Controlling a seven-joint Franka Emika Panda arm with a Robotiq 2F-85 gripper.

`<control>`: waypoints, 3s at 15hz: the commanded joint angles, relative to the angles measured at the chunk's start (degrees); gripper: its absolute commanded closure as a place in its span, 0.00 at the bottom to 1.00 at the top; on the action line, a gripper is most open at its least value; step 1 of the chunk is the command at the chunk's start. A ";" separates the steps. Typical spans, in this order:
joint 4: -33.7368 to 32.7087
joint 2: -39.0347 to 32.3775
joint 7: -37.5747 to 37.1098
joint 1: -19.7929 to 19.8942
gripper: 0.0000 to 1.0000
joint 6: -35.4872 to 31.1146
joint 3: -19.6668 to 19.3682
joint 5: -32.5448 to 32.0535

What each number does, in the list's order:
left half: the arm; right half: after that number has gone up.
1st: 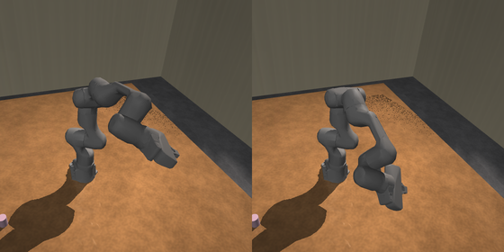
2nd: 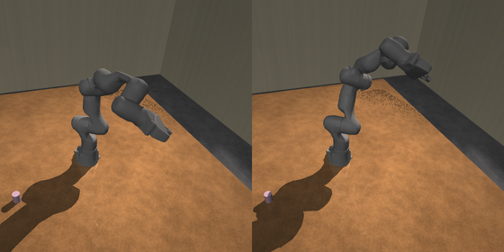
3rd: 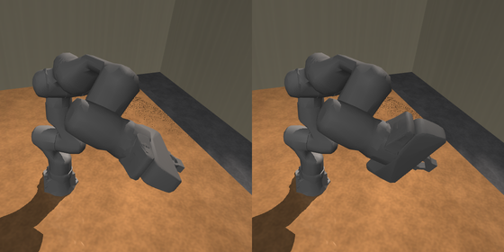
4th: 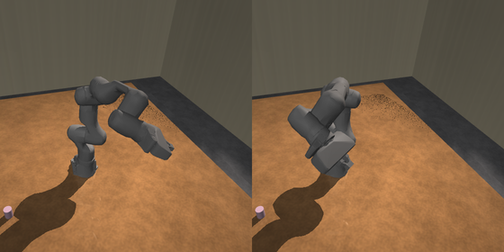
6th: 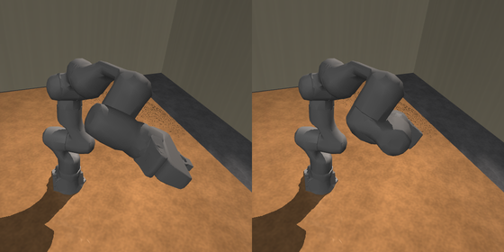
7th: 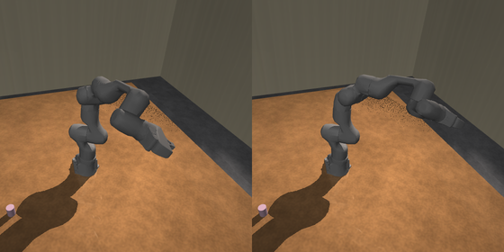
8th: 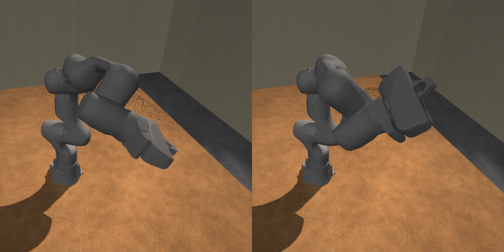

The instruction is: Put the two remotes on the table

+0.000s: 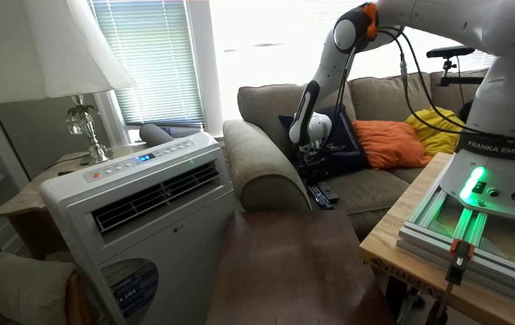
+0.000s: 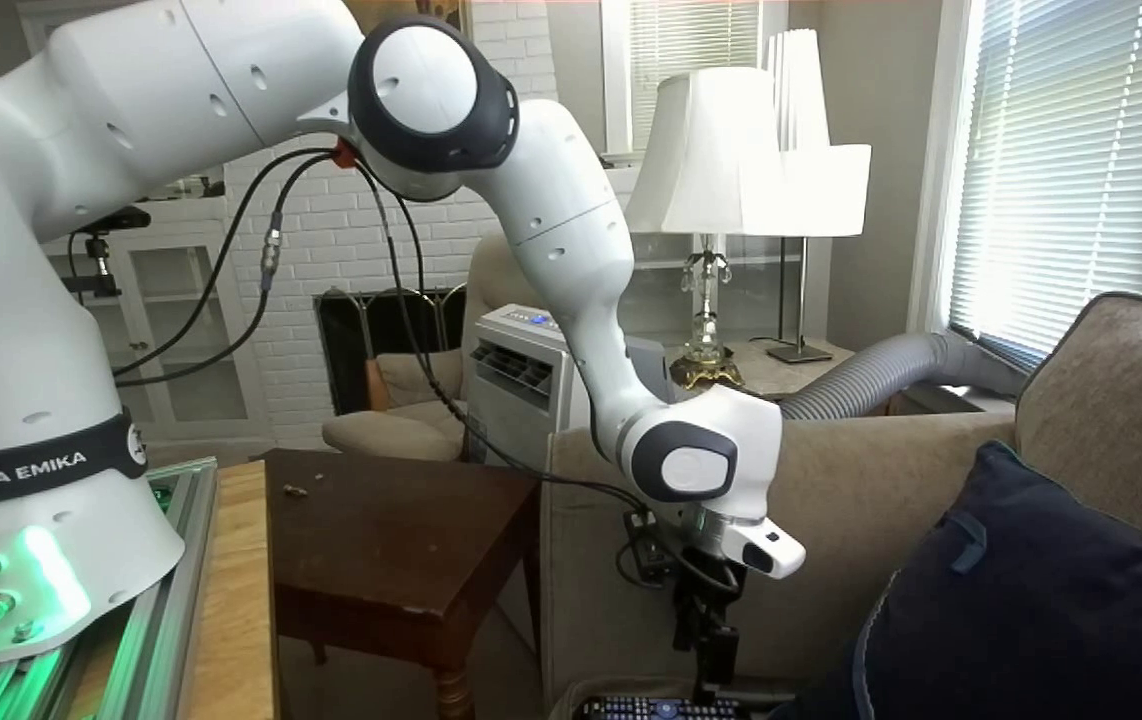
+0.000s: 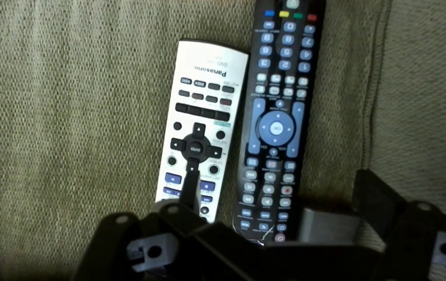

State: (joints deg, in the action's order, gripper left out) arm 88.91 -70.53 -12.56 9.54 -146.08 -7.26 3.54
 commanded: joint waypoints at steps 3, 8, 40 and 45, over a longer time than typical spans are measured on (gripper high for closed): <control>-2.13 -1.18 -0.06 -1.43 0.00 5.44 -1.22 0.23; -1.42 -2.46 -0.08 -2.22 0.00 0.56 -1.35 0.18; -3.78 -9.41 1.97 0.83 0.68 -13.57 2.52 2.16; -1.43 -6.52 4.15 1.36 0.69 -11.10 2.73 1.35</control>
State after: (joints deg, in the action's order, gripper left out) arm 87.32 -78.03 -12.06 9.93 -158.65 -5.43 4.43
